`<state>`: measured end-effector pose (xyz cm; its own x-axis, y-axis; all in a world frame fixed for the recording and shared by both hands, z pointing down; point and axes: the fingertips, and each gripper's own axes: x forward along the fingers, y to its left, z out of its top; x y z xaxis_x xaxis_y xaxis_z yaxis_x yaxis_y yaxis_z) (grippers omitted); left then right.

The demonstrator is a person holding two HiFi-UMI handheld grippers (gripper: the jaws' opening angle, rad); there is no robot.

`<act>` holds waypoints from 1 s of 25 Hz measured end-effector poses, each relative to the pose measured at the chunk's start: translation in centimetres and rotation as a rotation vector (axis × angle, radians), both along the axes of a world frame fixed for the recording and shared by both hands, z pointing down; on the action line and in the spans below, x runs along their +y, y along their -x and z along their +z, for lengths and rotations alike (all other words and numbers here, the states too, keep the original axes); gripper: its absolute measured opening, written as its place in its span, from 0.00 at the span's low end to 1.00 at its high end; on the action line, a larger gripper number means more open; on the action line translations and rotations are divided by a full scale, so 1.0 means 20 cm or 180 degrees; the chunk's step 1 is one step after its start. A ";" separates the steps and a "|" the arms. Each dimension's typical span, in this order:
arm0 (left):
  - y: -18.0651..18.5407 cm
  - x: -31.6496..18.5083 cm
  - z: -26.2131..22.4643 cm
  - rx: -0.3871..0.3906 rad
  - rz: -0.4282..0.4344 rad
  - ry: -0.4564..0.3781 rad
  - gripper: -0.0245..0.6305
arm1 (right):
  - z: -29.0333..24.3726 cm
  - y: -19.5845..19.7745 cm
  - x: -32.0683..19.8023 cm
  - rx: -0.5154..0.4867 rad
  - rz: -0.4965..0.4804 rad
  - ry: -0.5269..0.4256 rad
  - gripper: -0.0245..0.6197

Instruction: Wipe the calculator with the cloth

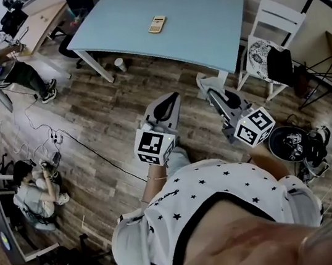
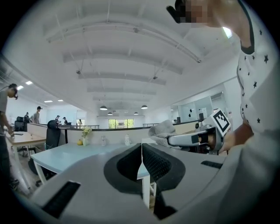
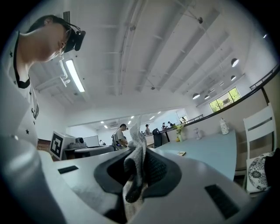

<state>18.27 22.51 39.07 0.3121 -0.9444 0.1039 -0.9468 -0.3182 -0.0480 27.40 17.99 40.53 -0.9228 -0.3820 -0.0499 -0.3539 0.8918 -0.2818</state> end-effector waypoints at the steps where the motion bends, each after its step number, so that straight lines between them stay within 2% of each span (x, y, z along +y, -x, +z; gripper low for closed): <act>1: 0.03 -0.03 0.01 0.0017 0.0028 0.0014 0.08 | 0.01 0.03 -0.03 0.0016 0.0020 0.0017 0.10; 12: 0.45 -0.36 0.08 0.0032 0.0189 0.0023 0.08 | 0.08 0.45 -0.32 0.0181 0.0146 0.0080 0.10; 18: 0.73 -0.45 0.12 0.0113 0.0102 0.0120 0.08 | 0.10 0.69 -0.44 0.0222 0.0151 0.0175 0.10; 25: 1.02 -0.48 0.14 0.0184 0.0034 0.0116 0.08 | 0.10 0.96 -0.49 0.0270 0.0147 0.0176 0.10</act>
